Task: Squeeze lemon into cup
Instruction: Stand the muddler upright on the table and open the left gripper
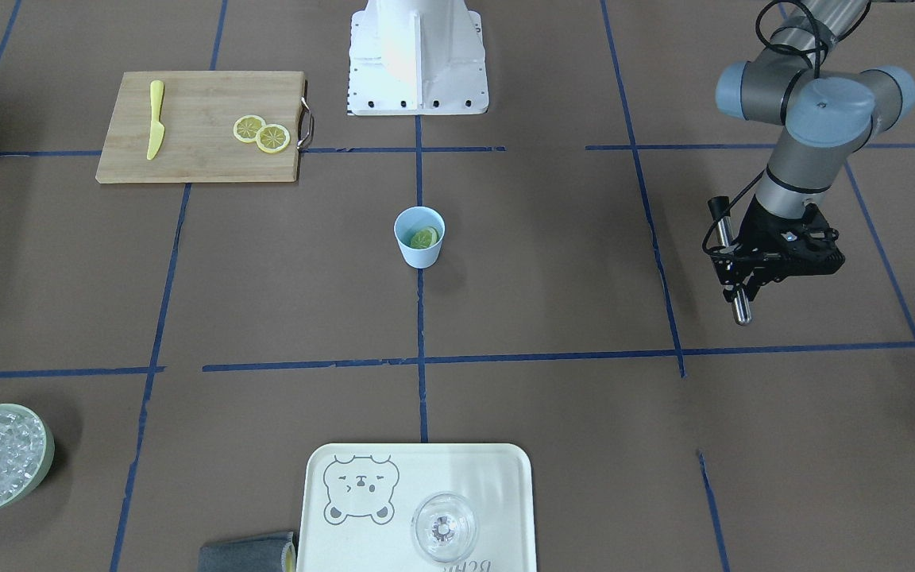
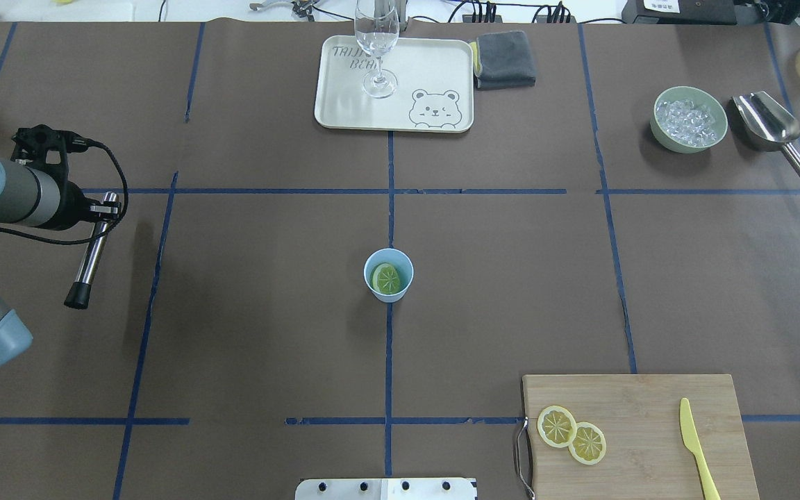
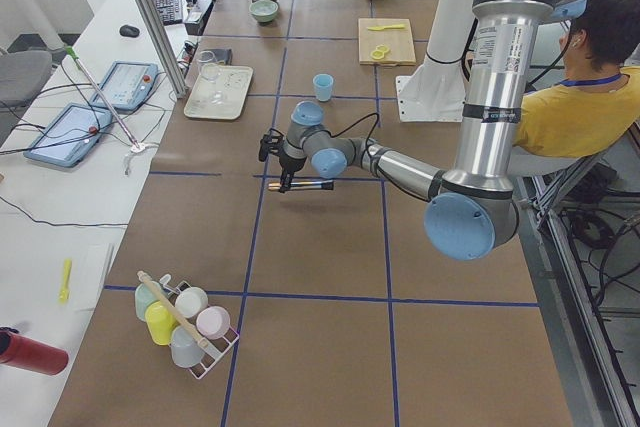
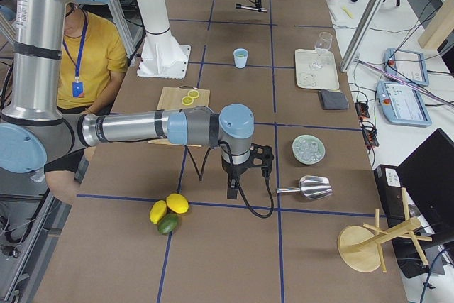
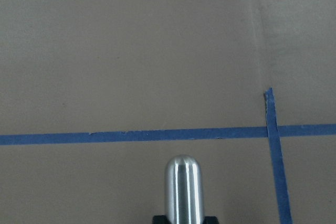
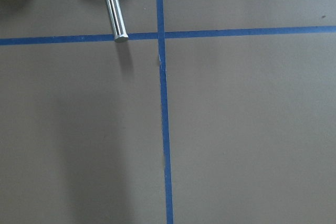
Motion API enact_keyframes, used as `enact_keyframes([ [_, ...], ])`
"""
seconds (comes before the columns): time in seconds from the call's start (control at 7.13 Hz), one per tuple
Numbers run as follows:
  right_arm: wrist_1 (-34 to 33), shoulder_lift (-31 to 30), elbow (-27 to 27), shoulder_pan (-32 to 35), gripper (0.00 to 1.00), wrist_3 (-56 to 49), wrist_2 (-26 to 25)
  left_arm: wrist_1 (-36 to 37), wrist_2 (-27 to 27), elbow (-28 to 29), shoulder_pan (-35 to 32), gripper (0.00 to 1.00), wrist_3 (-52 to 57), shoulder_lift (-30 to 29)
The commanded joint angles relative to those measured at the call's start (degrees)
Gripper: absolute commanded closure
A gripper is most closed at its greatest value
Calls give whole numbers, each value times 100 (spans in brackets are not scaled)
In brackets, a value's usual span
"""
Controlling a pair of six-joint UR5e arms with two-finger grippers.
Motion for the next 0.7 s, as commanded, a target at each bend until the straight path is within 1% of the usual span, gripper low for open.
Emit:
enact_keyframes([
  [0.0, 0, 2, 1, 0, 0, -2, -2, -167, 17, 91, 96, 100, 45, 50],
  [0.14, 0, 2, 1, 0, 0, -2, -2, -438, 17, 214, 96, 100, 37, 94],
  [0.28, 0, 2, 1, 0, 0, -2, -2, -650, 17, 363, 96, 32, 11, 94],
  [0.42, 0, 2, 1, 0, 0, -2, 6, -669, 17, 373, 96, 0, 10, 94],
  [0.56, 0, 2, 1, 0, 0, -2, -2, -670, 26, 373, 96, 0, 10, 94],
])
